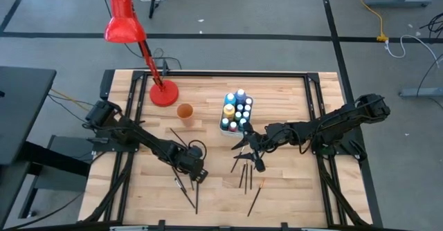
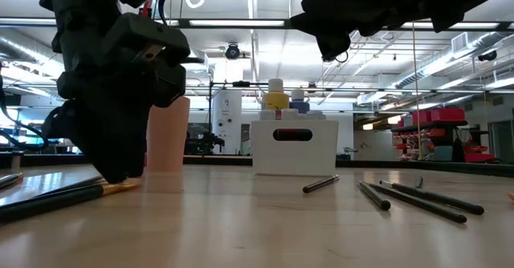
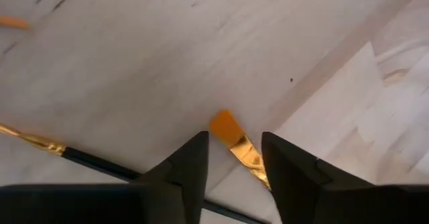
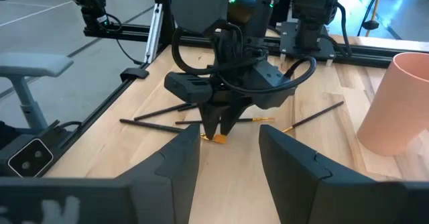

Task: Pick & Place Paint Supplies
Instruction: Put the yellow paint brush into the orange cup

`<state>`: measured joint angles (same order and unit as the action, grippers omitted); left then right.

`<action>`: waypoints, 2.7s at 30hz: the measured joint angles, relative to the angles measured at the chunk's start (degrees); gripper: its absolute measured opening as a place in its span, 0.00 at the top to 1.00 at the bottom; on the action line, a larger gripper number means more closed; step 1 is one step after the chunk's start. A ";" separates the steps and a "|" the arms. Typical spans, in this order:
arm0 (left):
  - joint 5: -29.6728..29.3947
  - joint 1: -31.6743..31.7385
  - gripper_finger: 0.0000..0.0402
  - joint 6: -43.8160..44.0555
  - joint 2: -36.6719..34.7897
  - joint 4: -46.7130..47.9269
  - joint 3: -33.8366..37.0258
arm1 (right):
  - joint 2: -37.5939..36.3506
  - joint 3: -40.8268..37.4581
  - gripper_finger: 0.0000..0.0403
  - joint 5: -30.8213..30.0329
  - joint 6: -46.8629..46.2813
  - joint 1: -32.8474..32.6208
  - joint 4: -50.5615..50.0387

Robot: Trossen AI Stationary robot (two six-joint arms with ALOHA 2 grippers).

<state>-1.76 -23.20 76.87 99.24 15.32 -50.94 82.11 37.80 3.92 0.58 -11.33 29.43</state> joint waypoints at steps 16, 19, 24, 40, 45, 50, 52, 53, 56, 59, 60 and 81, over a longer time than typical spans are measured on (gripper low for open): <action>-4.73 0.07 0.97 -7.05 0.37 -5.52 0.24 | 0.00 0.00 0.61 0.00 0.00 -0.01 -0.45; -4.58 0.11 0.99 -8.51 0.37 -5.88 0.24 | 0.00 0.00 0.61 0.00 0.00 0.00 -0.66; -4.62 0.22 0.97 -9.69 0.35 -5.87 0.22 | 0.00 0.00 0.61 0.00 0.00 0.00 -0.83; -6.15 2.86 0.81 -17.42 0.24 -6.50 0.19 | 0.00 0.00 0.61 0.00 0.00 0.00 -0.76; -5.22 2.29 0.71 -21.62 0.23 -9.37 0.15 | 0.00 0.00 0.61 0.00 0.00 0.00 -0.75; -2.68 1.81 0.61 -19.19 0.69 -9.53 0.11 | 0.00 0.00 0.61 0.00 0.00 0.00 -0.74; -3.33 1.83 0.58 -15.70 1.23 -9.24 0.13 | 0.00 0.00 0.61 0.00 0.00 0.00 -0.70; -4.09 1.84 0.57 -14.71 1.76 -9.51 0.16 | 0.00 0.00 0.61 0.00 0.00 0.00 -0.70; -5.22 1.90 0.54 -14.46 3.26 -11.48 -0.11 | 0.00 -0.02 0.61 0.00 0.00 0.00 -0.47; -5.35 1.88 0.54 -14.46 5.40 -14.79 -0.28 | 0.15 0.00 0.61 0.00 0.00 0.00 -0.24; -5.34 1.88 0.54 -14.51 5.64 -14.87 -0.28 | 0.29 -0.02 0.61 0.00 0.13 0.00 -0.06; -11.62 1.88 0.80 -26.34 7.67 -13.97 0.02 | 1.18 -0.02 0.61 0.15 -0.11 -0.02 0.90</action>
<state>-13.38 -21.32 50.53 106.91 1.35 -50.92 83.29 37.78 4.08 0.47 -11.35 30.33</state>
